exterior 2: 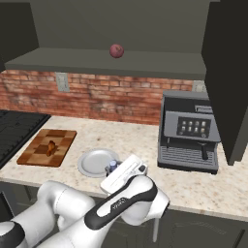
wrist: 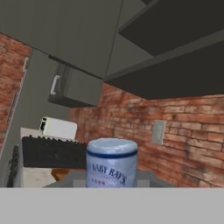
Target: Pick the chicken drumstick from the plate and place it on the cutting board. Then pick the condiment bottle from the cabinet and place it next to the cutting board.
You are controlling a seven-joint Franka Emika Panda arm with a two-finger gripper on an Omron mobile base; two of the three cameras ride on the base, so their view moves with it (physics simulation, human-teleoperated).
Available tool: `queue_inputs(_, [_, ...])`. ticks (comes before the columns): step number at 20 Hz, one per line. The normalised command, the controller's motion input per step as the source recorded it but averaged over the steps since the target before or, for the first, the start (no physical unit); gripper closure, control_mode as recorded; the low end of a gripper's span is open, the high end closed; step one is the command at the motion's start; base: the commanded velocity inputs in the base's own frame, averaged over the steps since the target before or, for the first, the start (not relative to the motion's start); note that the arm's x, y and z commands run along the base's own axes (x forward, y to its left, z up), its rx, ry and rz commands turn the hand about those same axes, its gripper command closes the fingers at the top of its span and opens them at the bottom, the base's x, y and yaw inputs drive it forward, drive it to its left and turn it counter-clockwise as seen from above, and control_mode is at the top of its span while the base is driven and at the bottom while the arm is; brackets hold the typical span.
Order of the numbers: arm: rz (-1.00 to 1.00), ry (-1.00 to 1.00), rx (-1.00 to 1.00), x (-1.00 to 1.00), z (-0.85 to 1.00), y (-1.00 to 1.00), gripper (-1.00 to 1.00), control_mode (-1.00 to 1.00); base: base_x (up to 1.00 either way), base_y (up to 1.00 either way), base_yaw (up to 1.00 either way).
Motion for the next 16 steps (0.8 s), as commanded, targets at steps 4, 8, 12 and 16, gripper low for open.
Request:
queue_inputs(4, [0.0,0.01,0.0,0.06,-0.07,0.0,1.0,-1.0,0.0,0.0,0.0])
queue_inputs(8, [0.0,0.01,0.0,0.1,-0.05,0.0,1.0,-1.0,0.0,0.0,0.0])
queue_inputs(12, [0.0,0.02,0.0,0.09,-0.05,0.0,1.0,-1.0,0.0,0.0,0.0])
queue_inputs(16, [0.0,0.01,0.0,0.09,-0.07,0.0,1.0,-1.0,0.0,0.0,0.0])
